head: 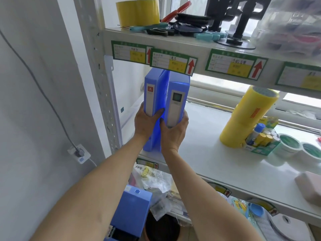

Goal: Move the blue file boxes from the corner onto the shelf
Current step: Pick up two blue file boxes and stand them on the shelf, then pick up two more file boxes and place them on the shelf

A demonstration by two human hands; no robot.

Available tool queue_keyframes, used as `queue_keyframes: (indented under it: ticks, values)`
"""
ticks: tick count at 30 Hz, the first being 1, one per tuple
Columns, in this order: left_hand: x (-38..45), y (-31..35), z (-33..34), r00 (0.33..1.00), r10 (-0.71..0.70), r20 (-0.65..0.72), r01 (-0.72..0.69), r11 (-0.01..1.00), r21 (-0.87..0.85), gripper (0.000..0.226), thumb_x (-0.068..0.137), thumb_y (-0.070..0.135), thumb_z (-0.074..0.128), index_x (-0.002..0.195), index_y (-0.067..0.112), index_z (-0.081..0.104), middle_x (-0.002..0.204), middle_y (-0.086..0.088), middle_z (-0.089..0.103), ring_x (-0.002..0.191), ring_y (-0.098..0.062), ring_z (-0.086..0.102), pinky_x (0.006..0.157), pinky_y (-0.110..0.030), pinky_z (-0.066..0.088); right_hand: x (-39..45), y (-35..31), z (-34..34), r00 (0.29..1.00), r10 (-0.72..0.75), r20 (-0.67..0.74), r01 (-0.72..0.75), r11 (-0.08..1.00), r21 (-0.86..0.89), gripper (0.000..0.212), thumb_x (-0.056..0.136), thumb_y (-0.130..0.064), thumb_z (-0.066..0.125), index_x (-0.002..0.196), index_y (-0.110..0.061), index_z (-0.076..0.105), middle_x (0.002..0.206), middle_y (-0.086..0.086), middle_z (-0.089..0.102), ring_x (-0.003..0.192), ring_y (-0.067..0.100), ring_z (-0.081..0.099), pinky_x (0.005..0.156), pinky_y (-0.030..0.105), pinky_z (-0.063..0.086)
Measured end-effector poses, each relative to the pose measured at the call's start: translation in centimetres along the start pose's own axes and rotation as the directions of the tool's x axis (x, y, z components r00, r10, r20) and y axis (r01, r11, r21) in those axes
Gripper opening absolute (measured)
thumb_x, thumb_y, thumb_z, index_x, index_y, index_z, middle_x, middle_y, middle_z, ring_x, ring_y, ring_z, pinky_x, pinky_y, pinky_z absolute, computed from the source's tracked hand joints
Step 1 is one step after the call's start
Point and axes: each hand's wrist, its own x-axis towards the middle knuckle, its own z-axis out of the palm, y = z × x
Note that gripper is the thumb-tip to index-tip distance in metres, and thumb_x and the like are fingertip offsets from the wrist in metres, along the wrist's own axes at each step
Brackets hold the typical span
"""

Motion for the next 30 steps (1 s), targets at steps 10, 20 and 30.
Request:
queue_keyframes:
  ticks: [10,20,30]
  values:
    - [-1.1,-1.1,-1.9,0.997,-0.052,0.051,0.050,0.998,0.040,0.091,0.075,0.044,0.076,0.150,0.020,0.031,0.148,0.000,0.047,0.131,-0.018,0.051,0.102,-0.043,0.051,-2.7,1.3,-2.1,0.999,0.026,0.041,-0.021,0.995,-0.099,0.090,0.079,-0.033,0.080,0.151,-0.019,0.029,0.149,-0.001,0.039,0.135,0.016,0.044,0.093,0.023,0.041]
    - [-12.2,-9.4,-8.2,0.855,-0.198,-0.479,0.216,0.976,-0.019,0.024,0.092,0.017,0.054,0.110,0.003,0.056,0.081,0.014,0.056,0.069,0.007,0.057,0.062,-0.003,0.042,-14.6,6.6,-2.9,0.952,-0.203,0.229,0.234,0.965,-0.119,0.017,0.088,-0.012,0.062,0.105,-0.011,0.059,0.090,0.000,0.059,0.080,0.018,0.058,0.074,0.043,0.051]
    - [-22.8,-24.5,-17.6,0.340,-0.792,-0.506,0.813,0.519,-0.265,0.056,0.090,0.020,0.050,0.135,-0.013,0.044,0.092,-0.028,0.061,0.059,-0.032,0.052,0.049,-0.035,0.042,-22.1,16.2,3.8,0.373,0.209,0.904,0.667,0.617,-0.418,0.036,0.098,-0.029,0.050,0.129,-0.013,0.055,0.130,0.010,0.050,0.118,0.031,0.053,0.093,0.042,0.038]
